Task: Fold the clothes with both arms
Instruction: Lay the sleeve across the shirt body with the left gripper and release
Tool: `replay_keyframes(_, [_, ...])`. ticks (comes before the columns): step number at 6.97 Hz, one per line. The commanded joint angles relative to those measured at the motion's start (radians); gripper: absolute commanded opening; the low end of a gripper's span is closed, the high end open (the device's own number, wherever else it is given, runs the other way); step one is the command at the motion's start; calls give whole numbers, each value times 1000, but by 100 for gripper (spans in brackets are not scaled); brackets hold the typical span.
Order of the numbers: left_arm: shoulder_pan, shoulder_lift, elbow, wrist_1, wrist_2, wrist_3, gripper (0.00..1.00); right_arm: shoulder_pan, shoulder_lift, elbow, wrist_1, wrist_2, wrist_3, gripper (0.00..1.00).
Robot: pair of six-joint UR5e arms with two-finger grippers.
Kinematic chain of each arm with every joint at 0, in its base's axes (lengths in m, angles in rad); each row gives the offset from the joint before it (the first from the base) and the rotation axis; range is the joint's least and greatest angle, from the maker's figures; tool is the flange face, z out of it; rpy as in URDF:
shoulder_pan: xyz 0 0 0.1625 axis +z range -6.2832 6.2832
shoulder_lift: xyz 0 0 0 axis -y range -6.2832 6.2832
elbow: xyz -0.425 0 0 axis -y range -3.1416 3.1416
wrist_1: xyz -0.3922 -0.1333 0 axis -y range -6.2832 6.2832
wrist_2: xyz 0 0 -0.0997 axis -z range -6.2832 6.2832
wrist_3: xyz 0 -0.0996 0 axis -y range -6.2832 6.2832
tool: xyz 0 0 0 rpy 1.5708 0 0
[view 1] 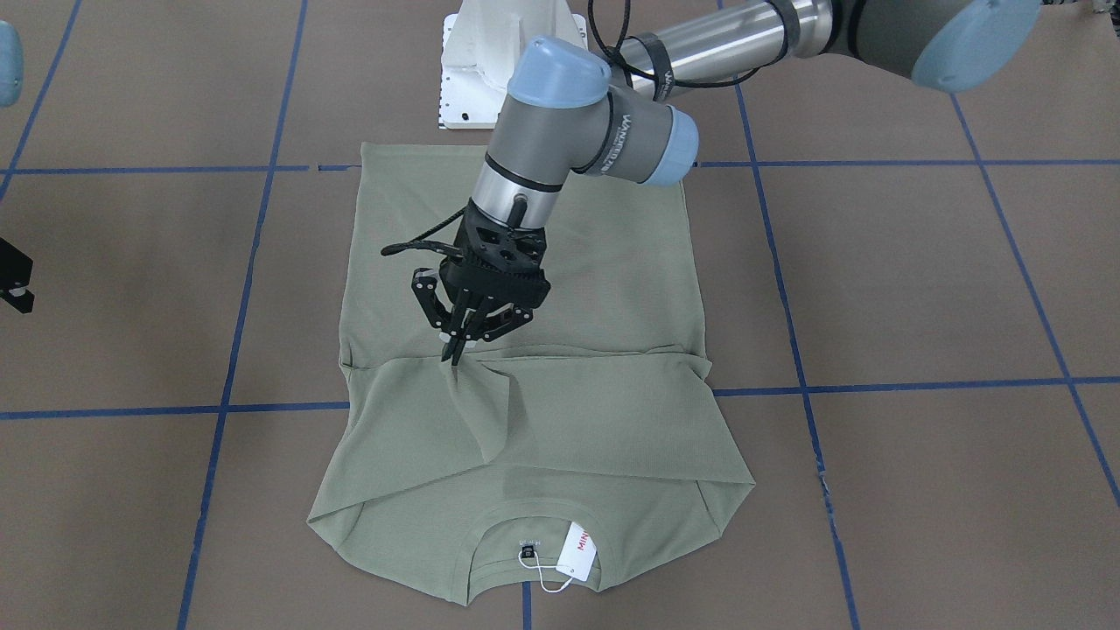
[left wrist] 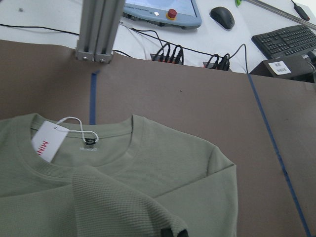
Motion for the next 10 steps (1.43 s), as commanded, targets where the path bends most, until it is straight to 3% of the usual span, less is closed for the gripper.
replay_keyframes(1, [106,-14,97,-151,81,117,0,0,0,2,0,0,4,100])
replay_keyframes(3, [128,-60,164,-172,91,157,0,-1,0,0,1,0,4,100])
replay_keyframes(5, [148,-63,166,-181,91,189,0,-1,0,2,1,0,4,100])
replay_keyframes(6, [154,-56,169,-238,89,189,82,-1,0,-3,0,-2,4,100])
replay_keyframes(7, [156,-51,167,-285,89,174,100,-3,7,-3,1,-2,5,100])
replay_keyframes(8, [148,-51,157,-277,79,189,100,-7,17,3,3,1,5,100])
replay_keyframes(9, [126,-48,140,-220,-2,191,100,-18,18,-3,67,0,7,100])
replay_keyframes(10, [63,-47,88,-66,-123,191,100,-44,18,-21,149,-5,13,100])
